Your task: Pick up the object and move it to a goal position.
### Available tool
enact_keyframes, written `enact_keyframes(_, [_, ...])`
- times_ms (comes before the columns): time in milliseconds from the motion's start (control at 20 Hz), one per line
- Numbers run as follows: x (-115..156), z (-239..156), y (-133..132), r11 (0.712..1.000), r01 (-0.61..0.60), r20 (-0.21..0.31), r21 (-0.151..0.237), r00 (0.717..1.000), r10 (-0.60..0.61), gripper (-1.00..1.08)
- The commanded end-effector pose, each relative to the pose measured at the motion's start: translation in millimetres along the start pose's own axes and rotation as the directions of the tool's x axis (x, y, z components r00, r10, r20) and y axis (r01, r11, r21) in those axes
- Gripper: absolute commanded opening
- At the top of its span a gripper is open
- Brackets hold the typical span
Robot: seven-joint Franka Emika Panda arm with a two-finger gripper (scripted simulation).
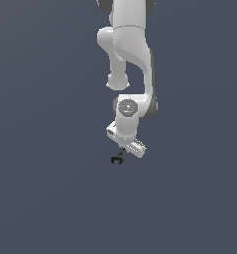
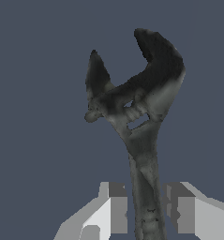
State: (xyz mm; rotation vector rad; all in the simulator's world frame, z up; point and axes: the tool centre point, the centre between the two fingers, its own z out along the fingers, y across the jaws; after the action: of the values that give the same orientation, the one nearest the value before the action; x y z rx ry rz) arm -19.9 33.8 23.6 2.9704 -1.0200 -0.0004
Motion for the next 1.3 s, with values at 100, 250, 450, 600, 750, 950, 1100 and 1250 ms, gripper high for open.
enact_keyframes(100, [-3, -22, 0, 1.0, 0.0, 0.0, 0.001, 1.0, 0.0, -1.0])
enact_keyframes(250, [-6, -43, 0, 1.0, 0.0, 0.0, 0.001, 1.0, 0.0, -1.0])
enact_keyframes(450, [-10, -79, 1, 1.0, 0.0, 0.0, 0.001, 1.0, 0.0, -1.0])
enact_keyframes(600, [-15, -111, 1, 1.0, 0.0, 0.0, 0.001, 1.0, 0.0, -1.0])
enact_keyframes(750, [-19, -147, 1, 1.0, 0.0, 0.0, 0.001, 1.0, 0.0, -1.0])
enact_keyframes(950, [-25, -196, 2, 1.0, 0.0, -0.001, 0.001, 1.0, 0.0, -1.0])
enact_keyframes(1100, [-29, -230, 2, 1.0, -0.001, -0.001, 0.0, 1.0, 0.001, -1.0])
enact_keyframes(1250, [-33, -264, 2, 1.0, -0.001, -0.001, 0.0, 1.0, 0.001, -1.0])
